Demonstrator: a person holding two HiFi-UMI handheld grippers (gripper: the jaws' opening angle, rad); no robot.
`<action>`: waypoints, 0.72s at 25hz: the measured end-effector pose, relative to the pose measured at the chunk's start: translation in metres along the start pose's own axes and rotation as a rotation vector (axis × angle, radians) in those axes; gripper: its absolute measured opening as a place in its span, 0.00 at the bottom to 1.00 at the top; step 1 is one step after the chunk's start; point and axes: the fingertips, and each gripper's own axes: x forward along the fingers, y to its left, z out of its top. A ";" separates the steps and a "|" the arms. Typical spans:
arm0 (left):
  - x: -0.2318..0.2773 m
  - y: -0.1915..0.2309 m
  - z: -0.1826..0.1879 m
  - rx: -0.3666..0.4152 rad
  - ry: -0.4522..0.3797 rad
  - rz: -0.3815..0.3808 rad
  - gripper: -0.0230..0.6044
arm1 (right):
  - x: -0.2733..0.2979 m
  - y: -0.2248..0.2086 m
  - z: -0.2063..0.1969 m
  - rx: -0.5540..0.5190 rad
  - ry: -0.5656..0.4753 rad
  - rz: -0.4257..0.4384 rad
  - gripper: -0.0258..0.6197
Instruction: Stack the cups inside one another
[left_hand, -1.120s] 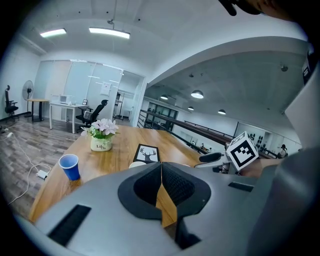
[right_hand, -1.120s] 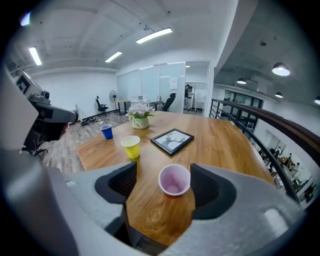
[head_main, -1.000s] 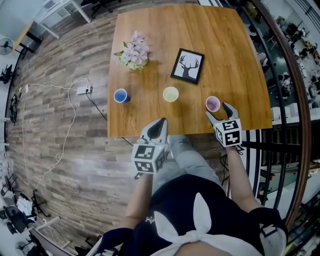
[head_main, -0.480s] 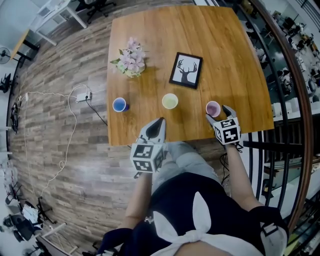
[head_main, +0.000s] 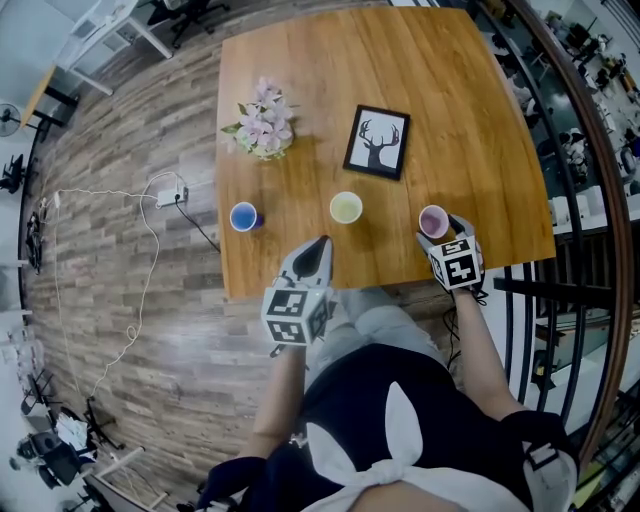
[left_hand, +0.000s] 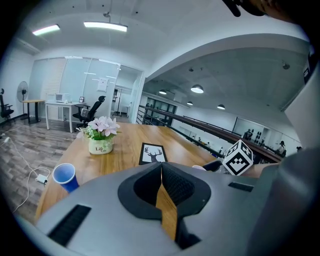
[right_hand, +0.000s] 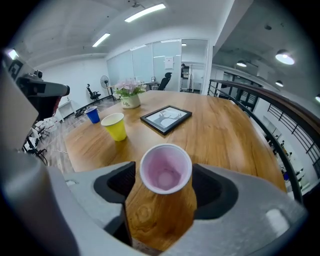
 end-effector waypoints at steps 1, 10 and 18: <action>0.000 0.001 0.000 -0.005 0.004 0.000 0.07 | 0.000 0.000 0.000 -0.003 0.000 -0.001 0.57; 0.001 0.012 -0.009 -0.027 0.019 0.005 0.07 | 0.002 0.003 0.005 -0.029 0.005 -0.006 0.52; 0.000 0.020 -0.012 -0.045 0.000 0.015 0.07 | -0.008 0.006 0.031 -0.059 -0.038 -0.004 0.52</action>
